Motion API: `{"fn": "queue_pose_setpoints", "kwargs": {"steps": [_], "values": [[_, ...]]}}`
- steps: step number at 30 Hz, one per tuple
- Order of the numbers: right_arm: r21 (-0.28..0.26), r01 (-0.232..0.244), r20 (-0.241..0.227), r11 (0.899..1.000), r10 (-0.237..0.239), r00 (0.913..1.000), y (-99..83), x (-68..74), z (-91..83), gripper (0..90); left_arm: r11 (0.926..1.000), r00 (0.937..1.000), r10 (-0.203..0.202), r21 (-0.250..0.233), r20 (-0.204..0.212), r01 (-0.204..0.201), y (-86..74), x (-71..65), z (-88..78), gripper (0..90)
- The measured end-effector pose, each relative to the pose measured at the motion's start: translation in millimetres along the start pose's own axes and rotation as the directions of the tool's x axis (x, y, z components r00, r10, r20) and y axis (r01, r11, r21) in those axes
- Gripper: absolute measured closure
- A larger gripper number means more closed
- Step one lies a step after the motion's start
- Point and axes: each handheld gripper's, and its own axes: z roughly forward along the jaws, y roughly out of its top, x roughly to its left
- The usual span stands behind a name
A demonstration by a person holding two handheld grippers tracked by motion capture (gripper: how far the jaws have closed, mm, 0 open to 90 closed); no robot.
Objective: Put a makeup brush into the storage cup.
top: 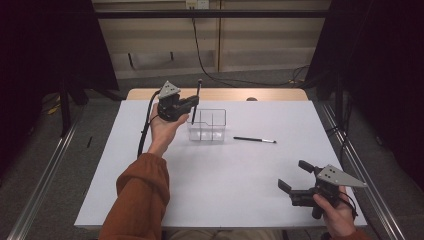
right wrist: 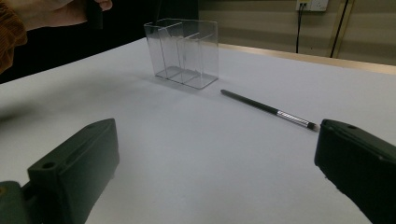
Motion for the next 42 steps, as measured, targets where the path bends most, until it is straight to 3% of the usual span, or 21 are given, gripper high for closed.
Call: {"fn": "queue_pose_setpoints", "kwargs": {"steps": [8, 27, 34, 42], "values": [[0.003, 0.005, 0.002, 1.000, -0.005, 1.0000, 0.0, -0.1, 0.1, 0.0, 0.9998, 0.9999, -0.015, 0.009, -0.008, 0.015, -9.9, 3.8, 1.6, 84.6], [0.002, 0.000, -0.001, 1.000, 0.000, 1.0000, -0.1, 0.3, -0.1, 0.0, 0.9988, 1.0000, -0.001, 0.049, -0.009, 0.001, -21.1, 3.6, 6.1, 84.5], [0.001, 0.001, 0.000, 1.000, -0.001, 1.0000, -0.1, -0.1, -0.6, 0.0, 0.9981, 0.9994, -0.032, 0.052, -0.007, 0.033, -23.8, 5.2, 6.1, 84.3], [0.001, 0.002, 0.001, 1.000, -0.002, 1.0000, -0.1, -0.4, -0.6, 0.0, 0.9978, 0.9993, -0.038, 0.055, -0.001, 0.038, -27.4, 6.9, 4.3, 79.3]]}}
